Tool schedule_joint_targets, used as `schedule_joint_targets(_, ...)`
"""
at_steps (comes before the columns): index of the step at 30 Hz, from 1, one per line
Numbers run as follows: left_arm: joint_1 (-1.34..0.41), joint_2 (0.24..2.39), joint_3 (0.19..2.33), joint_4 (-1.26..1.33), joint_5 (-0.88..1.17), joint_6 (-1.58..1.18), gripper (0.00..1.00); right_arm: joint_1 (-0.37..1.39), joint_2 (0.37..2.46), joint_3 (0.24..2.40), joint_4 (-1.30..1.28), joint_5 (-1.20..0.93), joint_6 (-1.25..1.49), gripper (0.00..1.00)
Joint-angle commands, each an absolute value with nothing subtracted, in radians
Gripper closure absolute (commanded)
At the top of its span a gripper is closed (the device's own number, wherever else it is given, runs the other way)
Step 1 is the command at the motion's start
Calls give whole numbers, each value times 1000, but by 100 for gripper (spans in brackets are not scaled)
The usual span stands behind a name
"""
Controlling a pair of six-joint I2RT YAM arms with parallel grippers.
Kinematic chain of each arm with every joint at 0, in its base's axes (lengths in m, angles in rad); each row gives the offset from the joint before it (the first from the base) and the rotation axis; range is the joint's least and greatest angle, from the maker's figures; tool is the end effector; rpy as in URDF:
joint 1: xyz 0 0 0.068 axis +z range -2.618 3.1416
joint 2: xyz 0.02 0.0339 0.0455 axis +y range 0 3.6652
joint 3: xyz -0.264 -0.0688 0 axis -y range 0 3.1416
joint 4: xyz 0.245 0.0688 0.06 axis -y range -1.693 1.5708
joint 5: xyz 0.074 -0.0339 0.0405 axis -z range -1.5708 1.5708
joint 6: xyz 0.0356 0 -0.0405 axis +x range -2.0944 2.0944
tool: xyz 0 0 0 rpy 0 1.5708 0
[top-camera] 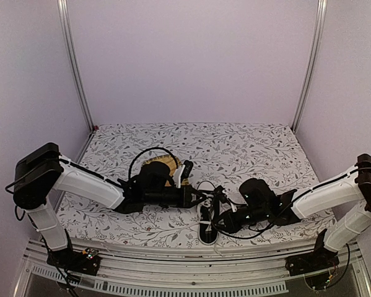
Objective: Tie the shoes
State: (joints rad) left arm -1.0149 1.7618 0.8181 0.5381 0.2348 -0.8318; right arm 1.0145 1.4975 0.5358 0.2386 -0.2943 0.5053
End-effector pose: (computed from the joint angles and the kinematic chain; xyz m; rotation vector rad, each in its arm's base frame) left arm 0.1841 -0.3121 0.1667 0.3808 2.2306 -1.3462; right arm 0.1344 0.2357 0.1387 -0.7967 2.3931 1.0526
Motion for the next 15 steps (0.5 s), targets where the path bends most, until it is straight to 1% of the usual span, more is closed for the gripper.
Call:
schedule_joint_targets(1,-1001,1764,810,535,227,-824,100,1022,1411,554,141,-244,503,95)
schedule_joint_targets(3,-1000,1764,812,534,228,-822,100,1022,1396,576,91,-224,497,97)
schedule_joint_targets(8,-1002,1763,814,533,226,-818,100,1023,1370,625,19,-157,491,97)
schedule_joint_targets(15,-1000,1771,826,526,226,-811,100,1019,1376,699,-16,-40,508,98)
